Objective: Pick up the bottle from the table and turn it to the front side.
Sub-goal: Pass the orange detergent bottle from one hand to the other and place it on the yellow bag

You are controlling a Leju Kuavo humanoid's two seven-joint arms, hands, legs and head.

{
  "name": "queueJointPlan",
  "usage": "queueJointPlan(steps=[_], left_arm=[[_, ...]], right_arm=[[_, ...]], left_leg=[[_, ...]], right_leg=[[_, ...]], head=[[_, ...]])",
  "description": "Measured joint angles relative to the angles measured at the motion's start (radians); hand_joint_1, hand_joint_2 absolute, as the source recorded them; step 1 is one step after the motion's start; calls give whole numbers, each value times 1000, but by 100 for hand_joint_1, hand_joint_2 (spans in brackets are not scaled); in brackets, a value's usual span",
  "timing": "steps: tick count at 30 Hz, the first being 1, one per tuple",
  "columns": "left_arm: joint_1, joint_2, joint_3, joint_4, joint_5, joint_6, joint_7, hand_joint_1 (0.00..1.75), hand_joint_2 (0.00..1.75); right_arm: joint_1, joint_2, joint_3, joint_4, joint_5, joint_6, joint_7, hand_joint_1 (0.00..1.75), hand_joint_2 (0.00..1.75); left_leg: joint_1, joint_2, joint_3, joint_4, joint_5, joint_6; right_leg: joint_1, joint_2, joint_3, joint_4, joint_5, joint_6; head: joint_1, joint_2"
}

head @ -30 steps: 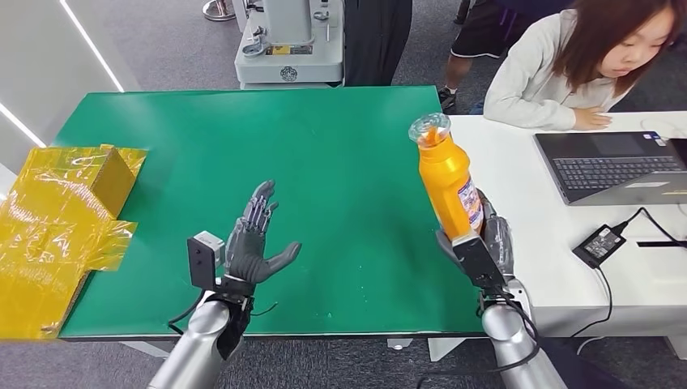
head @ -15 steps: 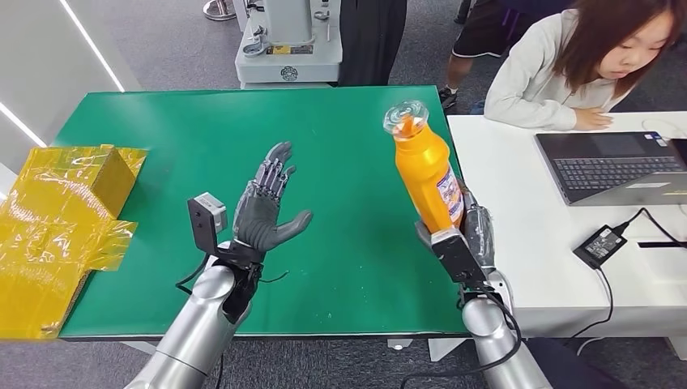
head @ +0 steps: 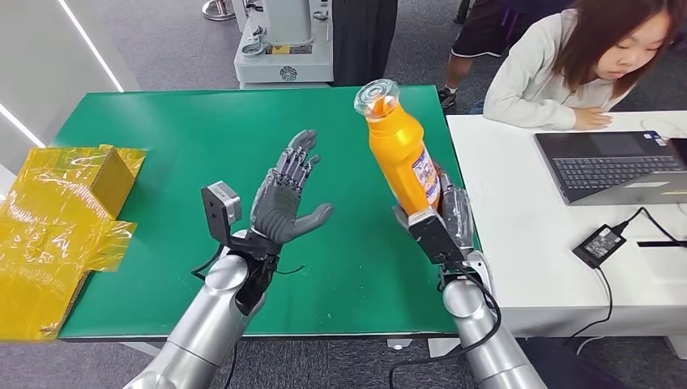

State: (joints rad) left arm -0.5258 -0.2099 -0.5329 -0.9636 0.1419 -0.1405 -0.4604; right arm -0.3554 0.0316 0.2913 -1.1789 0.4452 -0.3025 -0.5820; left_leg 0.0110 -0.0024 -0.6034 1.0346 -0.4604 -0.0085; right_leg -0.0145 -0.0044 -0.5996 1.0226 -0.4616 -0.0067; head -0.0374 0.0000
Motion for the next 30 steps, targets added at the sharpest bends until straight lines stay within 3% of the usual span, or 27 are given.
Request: queueJointPlan(steps=[21, 30], left_arm=[[-126, 6, 53, 98, 62, 26, 40, 0, 175], [-130, 9, 76, 108, 42, 27, 40, 0, 175]], right_arm=[[-49, 56, 107, -93, 48, 97, -1, 175, 175], [-84, 56, 123, -55, 27, 64, 9, 175, 175]], left_leg=[[0, 0, 0, 0, 0, 0], [0, 0, 0, 0, 0, 0]], right_leg=[[0, 0, 0, 0, 0, 0], [0, 0, 0, 0, 0, 0]], head=[[0, 0], [0, 0]])
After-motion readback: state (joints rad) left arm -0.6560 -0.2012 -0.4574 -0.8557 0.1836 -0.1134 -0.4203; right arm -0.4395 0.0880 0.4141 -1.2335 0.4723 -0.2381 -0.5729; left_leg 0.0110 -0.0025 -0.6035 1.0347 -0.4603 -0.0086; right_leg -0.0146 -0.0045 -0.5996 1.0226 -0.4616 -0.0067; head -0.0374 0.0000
